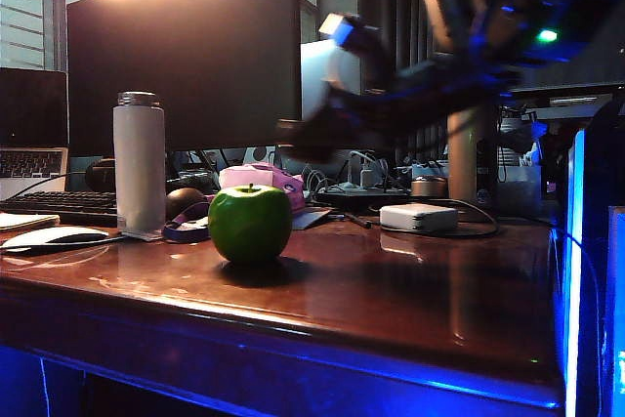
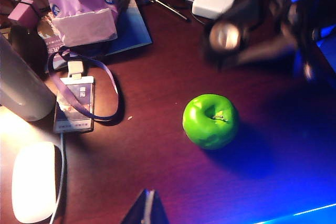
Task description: Stack the black thermos bottle cap from the table onto the green apple.
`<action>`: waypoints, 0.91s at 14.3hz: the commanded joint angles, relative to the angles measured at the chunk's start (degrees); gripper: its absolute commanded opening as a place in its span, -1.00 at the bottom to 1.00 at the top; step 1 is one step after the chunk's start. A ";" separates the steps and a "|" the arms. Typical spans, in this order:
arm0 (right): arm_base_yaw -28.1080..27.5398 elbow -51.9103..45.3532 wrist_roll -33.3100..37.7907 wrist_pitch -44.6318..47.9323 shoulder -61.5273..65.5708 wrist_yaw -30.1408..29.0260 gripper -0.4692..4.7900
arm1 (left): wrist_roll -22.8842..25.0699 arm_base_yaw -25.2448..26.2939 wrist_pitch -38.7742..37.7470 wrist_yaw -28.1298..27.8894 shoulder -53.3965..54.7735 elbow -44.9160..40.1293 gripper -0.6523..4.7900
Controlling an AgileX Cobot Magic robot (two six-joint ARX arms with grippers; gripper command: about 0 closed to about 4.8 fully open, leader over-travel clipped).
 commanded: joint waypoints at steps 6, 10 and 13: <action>3.80 0.37 -0.35 -3.50 -0.59 -0.55 0.25 | 0.20 0.00 0.70 0.28 -0.15 0.22 -0.78; 5.95 0.35 -1.73 -4.28 -0.50 -1.11 0.25 | 0.20 0.00 0.70 0.28 -0.15 0.22 -0.78; 6.95 0.35 -4.90 -5.79 -0.31 -0.28 0.25 | 0.20 -0.02 0.70 0.28 -0.15 0.22 -0.78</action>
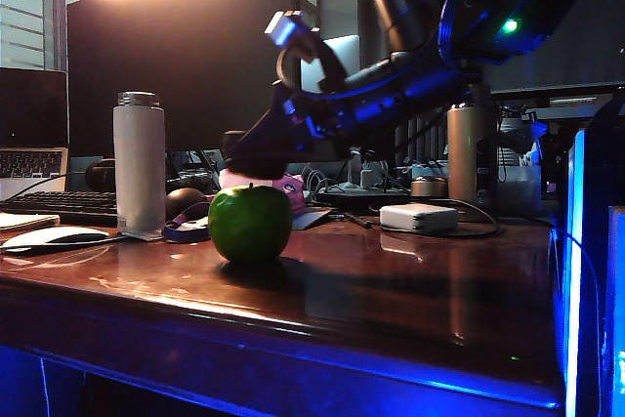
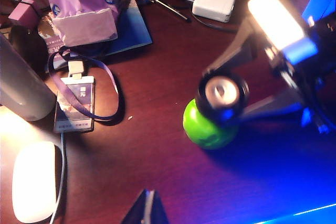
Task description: Stack the black thermos bottle cap from the table onto the green apple.
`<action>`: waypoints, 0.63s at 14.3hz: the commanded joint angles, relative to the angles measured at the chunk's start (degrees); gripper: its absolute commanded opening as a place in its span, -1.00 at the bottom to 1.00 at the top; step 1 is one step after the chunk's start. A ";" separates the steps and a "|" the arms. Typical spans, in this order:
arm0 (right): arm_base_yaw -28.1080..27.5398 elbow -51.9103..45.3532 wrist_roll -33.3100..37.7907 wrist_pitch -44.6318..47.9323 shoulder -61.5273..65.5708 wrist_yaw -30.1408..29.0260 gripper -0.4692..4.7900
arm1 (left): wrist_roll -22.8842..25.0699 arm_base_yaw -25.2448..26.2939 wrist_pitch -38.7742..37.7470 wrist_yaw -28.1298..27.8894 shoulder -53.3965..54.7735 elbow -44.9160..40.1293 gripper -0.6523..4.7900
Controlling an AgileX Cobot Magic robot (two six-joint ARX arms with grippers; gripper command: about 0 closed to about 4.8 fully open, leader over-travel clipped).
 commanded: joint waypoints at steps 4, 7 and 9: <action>0.33 0.33 -3.52 -0.11 0.85 1.97 0.25 | 0.20 0.00 0.72 0.28 -0.17 0.22 -0.78; 0.33 0.35 -4.42 -0.07 1.84 1.97 0.25 | 0.20 0.00 0.70 0.28 -0.17 0.22 -0.78; 0.33 0.35 -4.39 -0.20 2.10 1.97 0.36 | 0.20 0.00 0.68 0.28 -0.17 0.22 -0.78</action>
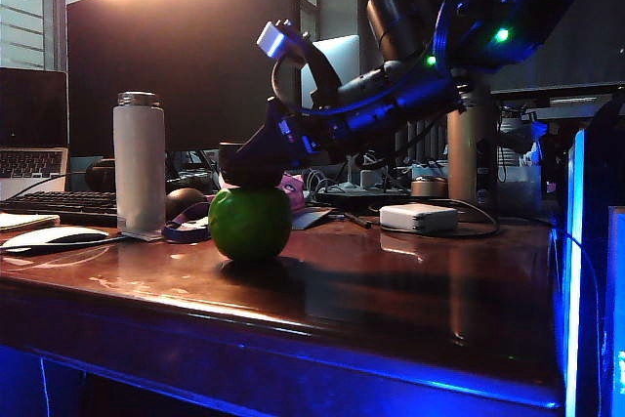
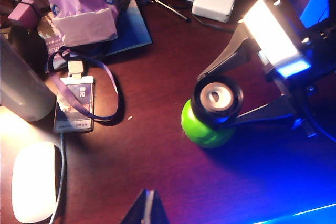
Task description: Stack the black thermos bottle cap from the table onto the green apple.
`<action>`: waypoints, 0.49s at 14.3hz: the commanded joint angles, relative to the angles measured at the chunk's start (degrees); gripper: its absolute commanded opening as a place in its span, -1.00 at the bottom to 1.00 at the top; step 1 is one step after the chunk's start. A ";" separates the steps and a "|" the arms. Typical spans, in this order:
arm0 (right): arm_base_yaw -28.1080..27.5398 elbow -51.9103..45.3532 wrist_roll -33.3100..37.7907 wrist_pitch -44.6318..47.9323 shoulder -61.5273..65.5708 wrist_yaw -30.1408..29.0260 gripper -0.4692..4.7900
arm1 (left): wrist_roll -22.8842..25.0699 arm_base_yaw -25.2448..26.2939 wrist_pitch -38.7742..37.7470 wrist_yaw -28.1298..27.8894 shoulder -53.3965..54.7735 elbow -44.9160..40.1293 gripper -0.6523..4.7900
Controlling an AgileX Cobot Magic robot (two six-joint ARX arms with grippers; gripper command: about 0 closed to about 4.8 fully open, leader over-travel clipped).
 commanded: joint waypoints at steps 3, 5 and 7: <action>0.09 -0.04 -0.20 -1.07 0.50 0.31 0.72 | 0.17 0.00 0.68 0.28 -0.17 0.22 -0.78; 0.07 -0.04 -0.17 -1.07 0.50 0.11 0.88 | 0.17 0.00 0.66 0.28 -0.17 0.22 -0.78; 0.07 -0.04 -0.17 -1.07 0.48 0.02 0.88 | 0.17 0.00 0.68 0.28 -0.17 0.22 -0.78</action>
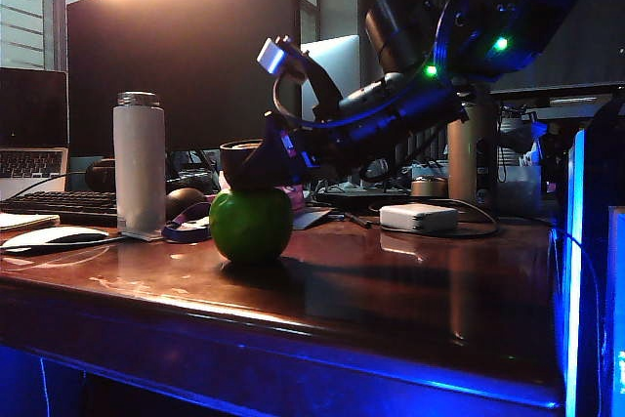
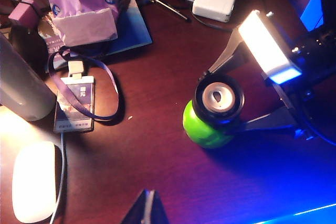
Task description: Stack the black thermos bottle cap from the table onto the green apple.
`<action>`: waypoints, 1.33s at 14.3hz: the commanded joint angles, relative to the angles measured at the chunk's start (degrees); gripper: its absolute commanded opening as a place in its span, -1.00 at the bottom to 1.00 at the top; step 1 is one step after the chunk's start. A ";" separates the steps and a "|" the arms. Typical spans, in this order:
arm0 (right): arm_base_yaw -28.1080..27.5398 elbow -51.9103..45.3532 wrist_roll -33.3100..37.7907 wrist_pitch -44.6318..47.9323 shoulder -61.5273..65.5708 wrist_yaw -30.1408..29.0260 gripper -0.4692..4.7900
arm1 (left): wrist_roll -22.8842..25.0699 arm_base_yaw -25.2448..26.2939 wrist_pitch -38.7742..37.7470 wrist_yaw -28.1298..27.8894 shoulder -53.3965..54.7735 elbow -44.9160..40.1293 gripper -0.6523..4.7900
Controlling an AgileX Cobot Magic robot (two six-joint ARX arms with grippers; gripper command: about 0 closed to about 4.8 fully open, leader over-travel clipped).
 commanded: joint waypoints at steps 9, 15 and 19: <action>0.09 0.15 -0.07 0.59 -0.52 -0.35 1.00 | 0.20 0.00 0.70 0.28 -0.15 0.22 -0.78; 0.09 0.15 -0.07 -0.35 -0.87 -0.35 1.00 | 0.20 0.00 0.68 0.28 -0.15 0.22 -0.78; 0.02 0.15 -0.11 -2.08 -0.87 -0.28 1.00 | 0.17 0.00 0.70 0.28 -0.15 0.22 -0.78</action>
